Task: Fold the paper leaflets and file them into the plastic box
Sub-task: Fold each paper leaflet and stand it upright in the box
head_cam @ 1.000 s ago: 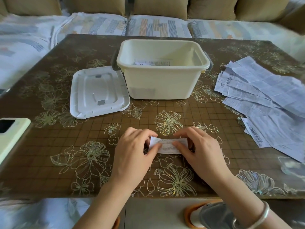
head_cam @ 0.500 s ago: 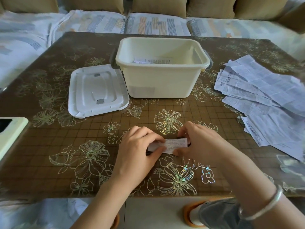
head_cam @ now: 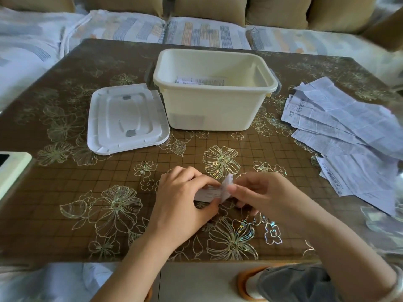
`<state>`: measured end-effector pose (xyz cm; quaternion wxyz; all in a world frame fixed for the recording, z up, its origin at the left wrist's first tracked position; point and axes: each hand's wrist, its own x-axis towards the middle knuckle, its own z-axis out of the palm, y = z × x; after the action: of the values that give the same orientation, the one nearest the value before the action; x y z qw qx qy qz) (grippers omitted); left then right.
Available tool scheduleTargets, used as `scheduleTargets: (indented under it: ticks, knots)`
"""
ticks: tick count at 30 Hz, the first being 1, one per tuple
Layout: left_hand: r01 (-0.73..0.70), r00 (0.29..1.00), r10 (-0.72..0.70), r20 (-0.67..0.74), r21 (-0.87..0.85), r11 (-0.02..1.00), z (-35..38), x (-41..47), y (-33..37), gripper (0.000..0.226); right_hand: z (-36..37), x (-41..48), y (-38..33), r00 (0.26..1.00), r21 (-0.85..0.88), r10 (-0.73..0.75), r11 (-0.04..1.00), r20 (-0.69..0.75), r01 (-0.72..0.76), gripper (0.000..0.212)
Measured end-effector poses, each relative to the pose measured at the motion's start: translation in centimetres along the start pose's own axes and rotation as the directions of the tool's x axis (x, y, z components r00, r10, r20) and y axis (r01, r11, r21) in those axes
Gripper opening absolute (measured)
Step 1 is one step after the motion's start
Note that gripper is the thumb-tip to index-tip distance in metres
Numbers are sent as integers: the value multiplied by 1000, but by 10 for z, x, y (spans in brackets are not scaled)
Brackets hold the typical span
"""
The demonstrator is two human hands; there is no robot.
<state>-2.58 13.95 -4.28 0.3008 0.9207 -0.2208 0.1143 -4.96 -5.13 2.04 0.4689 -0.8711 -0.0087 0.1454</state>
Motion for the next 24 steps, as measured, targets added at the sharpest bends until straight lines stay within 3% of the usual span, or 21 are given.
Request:
scheduleTargets:
  ticks: [4, 7, 9, 13, 17, 24]
  knots:
    - [7, 1000, -7, 11, 12, 1000, -2, -1, 0, 38, 15, -12, 16, 973, -26, -189, 982, -134, 188, 28]
    - [67, 998, -66, 9, -51, 996, -3, -2, 1, 54, 30, -11, 28, 874, -357, -441, 865, -206, 353, 23]
    - [77, 997, -76, 19, -72, 994, -4, -3, 1, 61, 38, -8, 32, 829, -483, -520, 791, -206, 376, 22]
    - [53, 998, -48, 39, -128, 990, -9, -6, -3, 55, 43, -6, 33, 817, -586, -549, 725, -176, 360, 22]
    - [-4, 997, 13, 79, -113, 994, -20, -8, -13, 22, 39, -3, 28, 834, -630, -537, 692, -125, 352, 22]
    - [-239, 958, 228, 175, 40, 970, -32, 8, -23, 16, 34, 17, 26, 850, -549, -509, 753, -137, 363, 27]
